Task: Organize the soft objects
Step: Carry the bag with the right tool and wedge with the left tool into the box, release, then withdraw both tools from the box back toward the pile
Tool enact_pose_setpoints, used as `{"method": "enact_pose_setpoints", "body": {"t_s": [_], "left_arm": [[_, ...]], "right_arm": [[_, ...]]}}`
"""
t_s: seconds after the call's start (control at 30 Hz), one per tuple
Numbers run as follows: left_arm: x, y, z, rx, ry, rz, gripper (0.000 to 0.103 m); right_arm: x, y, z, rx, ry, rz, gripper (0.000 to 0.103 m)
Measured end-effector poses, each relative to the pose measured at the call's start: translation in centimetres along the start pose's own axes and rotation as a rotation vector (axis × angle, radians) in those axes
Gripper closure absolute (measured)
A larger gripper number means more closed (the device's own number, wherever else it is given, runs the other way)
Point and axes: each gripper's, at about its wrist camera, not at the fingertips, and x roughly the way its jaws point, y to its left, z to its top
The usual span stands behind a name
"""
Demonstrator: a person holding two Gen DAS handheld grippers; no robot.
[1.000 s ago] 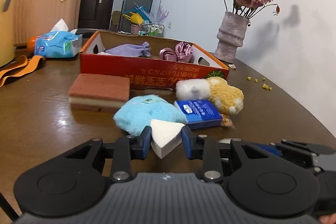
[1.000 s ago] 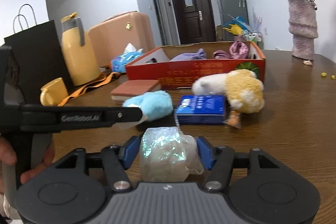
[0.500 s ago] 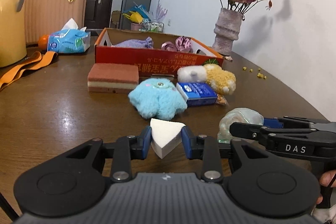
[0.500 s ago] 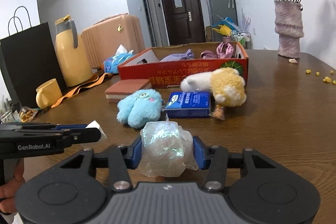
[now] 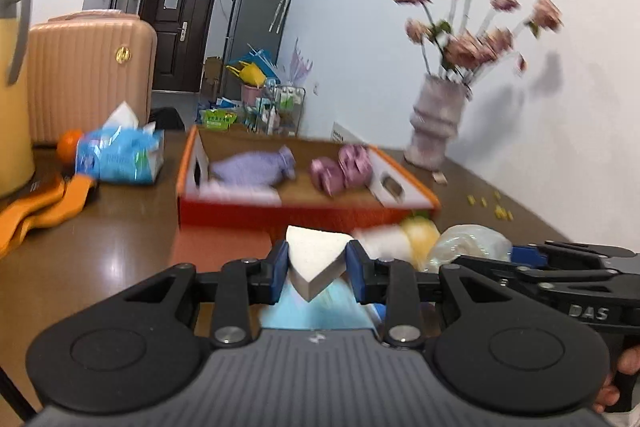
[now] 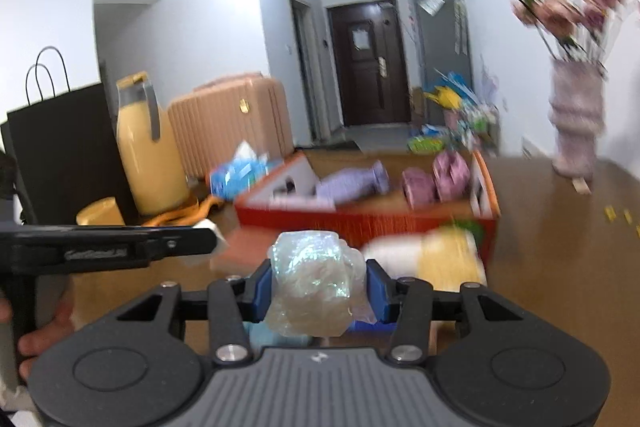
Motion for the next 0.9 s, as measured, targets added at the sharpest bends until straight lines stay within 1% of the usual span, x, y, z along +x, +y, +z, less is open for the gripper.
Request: {"method": "enact_pose_setpoints", "body": {"t_s": [0.1, 0.13, 0.17, 0.2, 0.23, 0.27, 0.33, 0.37, 0.47, 0.5, 0.57, 0.63, 0.7, 0.77, 0.8, 0.83, 0.87, 0.9], "left_arm": [[4.1, 2.5, 3.9, -0.008, 0.015, 0.004, 0.071], [5.8, 3.5, 5.1, -0.011, 0.035, 0.005, 0.071], [7.8, 4.4, 6.3, -0.021, 0.065, 0.013, 0.071], [9.6, 5.1, 7.3, -0.021, 0.083, 0.038, 0.071], [11.2, 5.8, 8.1, -0.021, 0.096, 0.068, 0.071], [13.0, 6.4, 8.9, -0.007, 0.109, 0.076, 0.071], [15.7, 7.3, 9.9, -0.007, 0.140, 0.091, 0.071], [16.9, 7.6, 10.1, 0.002, 0.159, 0.091, 0.071], [19.8, 7.8, 10.5, 0.043, 0.202, 0.090, 0.068], [20.3, 7.9, 10.4, 0.059, 0.209, 0.097, 0.064], [21.2, 8.5, 10.3, 0.072, 0.213, 0.111, 0.059], [21.3, 9.4, 10.1, 0.059, 0.210, 0.117, 0.047], [21.2, 10.2, 9.8, 0.043, 0.210, 0.112, 0.042], [20.8, 11.0, 9.8, 0.030, 0.208, 0.093, 0.041], [20.6, 11.1, 9.8, 0.022, 0.206, 0.088, 0.041], [20.2, 11.1, 9.9, 0.018, 0.203, 0.090, 0.040], [19.8, 11.0, 10.1, 0.023, 0.196, 0.102, 0.038], [19.4, 10.8, 10.3, 0.031, 0.184, 0.116, 0.033]], "right_arm": [[4.5, -0.9, 4.3, -0.018, 0.009, 0.023, 0.056], [6.9, -1.6, 6.0, -0.008, 0.028, 0.025, 0.057], [9.2, -2.1, 7.3, 0.006, 0.057, 0.029, 0.057], [12.0, -3.0, 8.7, 0.030, 0.093, 0.035, 0.057], [14.9, -3.6, 9.9, 0.039, 0.134, 0.024, 0.057], [17.4, -4.1, 10.8, 0.041, 0.174, 0.005, 0.057], [22.7, -5.0, 11.9, 0.048, 0.257, -0.040, 0.057], [25.0, -5.5, 12.2, 0.066, 0.297, -0.048, 0.057], [30.2, -6.4, 12.2, 0.145, 0.393, -0.030, 0.057], [31.5, -6.6, 12.2, 0.174, 0.417, -0.015, 0.056], [33.1, -6.7, 11.8, 0.217, 0.444, 0.010, 0.054], [33.9, -7.0, 11.3, 0.261, 0.466, 0.035, 0.052], [34.5, -7.2, 10.8, 0.289, 0.490, 0.066, 0.049], [34.4, -7.3, 10.5, 0.305, 0.493, 0.092, 0.046], [34.2, -7.3, 10.6, 0.306, 0.481, 0.098, 0.044], [33.9, -7.4, 10.8, 0.305, 0.470, 0.099, 0.039], [33.4, -7.3, 11.1, 0.303, 0.461, 0.096, 0.034], [33.0, -7.3, 11.5, 0.299, 0.457, 0.094, 0.032]]}}
